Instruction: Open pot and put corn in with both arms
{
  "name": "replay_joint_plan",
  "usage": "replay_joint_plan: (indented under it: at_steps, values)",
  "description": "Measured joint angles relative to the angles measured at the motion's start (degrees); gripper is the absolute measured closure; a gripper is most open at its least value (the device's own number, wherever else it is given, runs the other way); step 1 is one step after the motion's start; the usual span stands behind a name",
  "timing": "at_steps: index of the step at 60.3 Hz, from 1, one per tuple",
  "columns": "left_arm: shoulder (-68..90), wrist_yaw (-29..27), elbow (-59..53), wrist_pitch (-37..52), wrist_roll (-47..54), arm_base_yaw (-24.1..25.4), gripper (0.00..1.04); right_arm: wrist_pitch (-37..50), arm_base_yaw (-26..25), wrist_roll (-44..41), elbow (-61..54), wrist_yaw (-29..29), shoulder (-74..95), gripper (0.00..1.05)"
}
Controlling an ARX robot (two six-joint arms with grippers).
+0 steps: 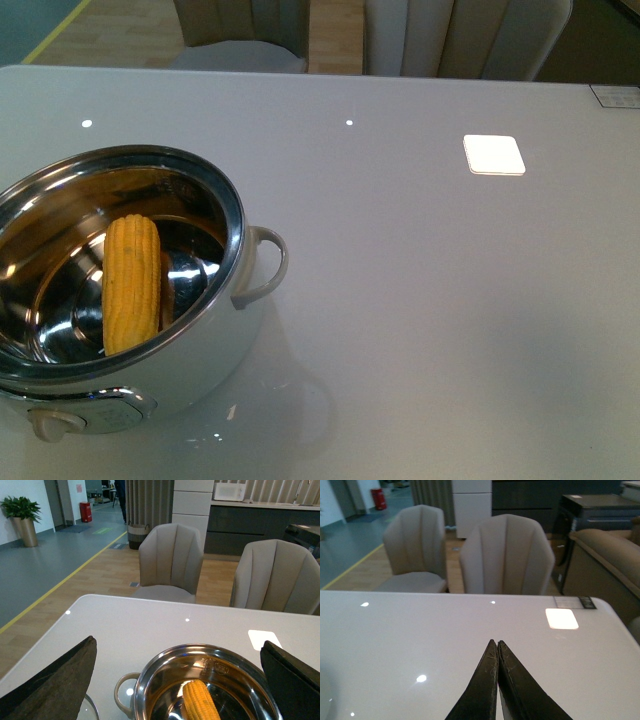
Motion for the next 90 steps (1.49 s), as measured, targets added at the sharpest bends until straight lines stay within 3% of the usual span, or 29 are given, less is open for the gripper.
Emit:
replay_joint_plan:
  at_steps: [58, 65, 78, 90]
  values:
    - [0.0, 0.0, 0.0, 0.0, 0.0, 0.0, 0.07, -16.8, -1.8, 0.0, -2.3, -0.4, -20.6, 1.03]
    - [0.0, -0.1, 0.0, 0.0, 0.0, 0.0, 0.07, -26.1, -1.8, 0.0, -2.2, -0.4, -28.3, 1.03]
    - [0.0, 0.0, 0.0, 0.0, 0.0, 0.0, 0.07, -26.8, -1.8, 0.0, -2.2, -0.4, -30.3, 1.03]
    - [0.0, 0.0, 0.0, 0.0, 0.0, 0.0, 0.07, -26.8, -1.8, 0.0, -2.2, -0.4, -30.4, 0.65]
